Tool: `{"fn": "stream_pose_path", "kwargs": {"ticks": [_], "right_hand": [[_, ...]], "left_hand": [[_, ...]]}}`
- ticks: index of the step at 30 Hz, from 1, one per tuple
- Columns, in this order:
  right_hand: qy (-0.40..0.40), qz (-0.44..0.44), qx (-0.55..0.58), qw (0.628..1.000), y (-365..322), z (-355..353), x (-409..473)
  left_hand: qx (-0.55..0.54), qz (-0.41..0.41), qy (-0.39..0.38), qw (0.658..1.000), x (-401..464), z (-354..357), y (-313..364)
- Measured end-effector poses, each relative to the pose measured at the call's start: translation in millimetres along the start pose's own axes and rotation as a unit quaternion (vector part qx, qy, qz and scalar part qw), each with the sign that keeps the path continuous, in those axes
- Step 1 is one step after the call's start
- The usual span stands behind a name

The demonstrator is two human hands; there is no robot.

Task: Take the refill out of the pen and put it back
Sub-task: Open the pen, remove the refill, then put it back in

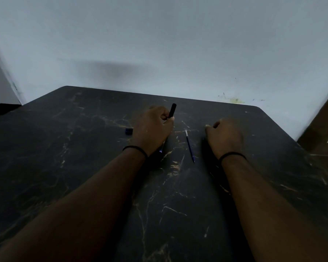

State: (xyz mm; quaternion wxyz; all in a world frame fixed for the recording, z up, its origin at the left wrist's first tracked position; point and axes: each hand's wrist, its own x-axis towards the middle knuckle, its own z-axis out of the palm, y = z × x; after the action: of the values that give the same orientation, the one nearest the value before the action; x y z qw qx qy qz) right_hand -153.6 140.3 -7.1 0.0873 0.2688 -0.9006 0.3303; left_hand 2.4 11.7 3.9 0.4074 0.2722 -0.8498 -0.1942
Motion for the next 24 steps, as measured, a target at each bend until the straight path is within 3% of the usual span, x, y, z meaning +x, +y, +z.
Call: {"fn": "stream_pose_path", "kwargs": {"ticks": [11,17,20,24], "right_hand": [[0.063,0.023,0.019,0.998,-1.2,-9.6,-5.3],[-0.036,0.007,-0.050,0.998,-6.8,-9.4,-13.9],[-0.044,0.005,-0.083,0.996,-8.4,-8.8,-15.1],[-0.049,0.021,-0.047,0.997,-7.0,-7.4,-16.1]], "left_hand": [[-0.013,0.000,0.015,1.000,-1.5,-1.5,1.0],[-0.021,0.000,0.001,1.000,-1.4,-2.4,1.5],[-0.015,0.002,0.009,1.000,-2.2,-3.9,2.8],[-0.004,0.001,0.013,1.000,-2.6,-5.0,5.0]]}}
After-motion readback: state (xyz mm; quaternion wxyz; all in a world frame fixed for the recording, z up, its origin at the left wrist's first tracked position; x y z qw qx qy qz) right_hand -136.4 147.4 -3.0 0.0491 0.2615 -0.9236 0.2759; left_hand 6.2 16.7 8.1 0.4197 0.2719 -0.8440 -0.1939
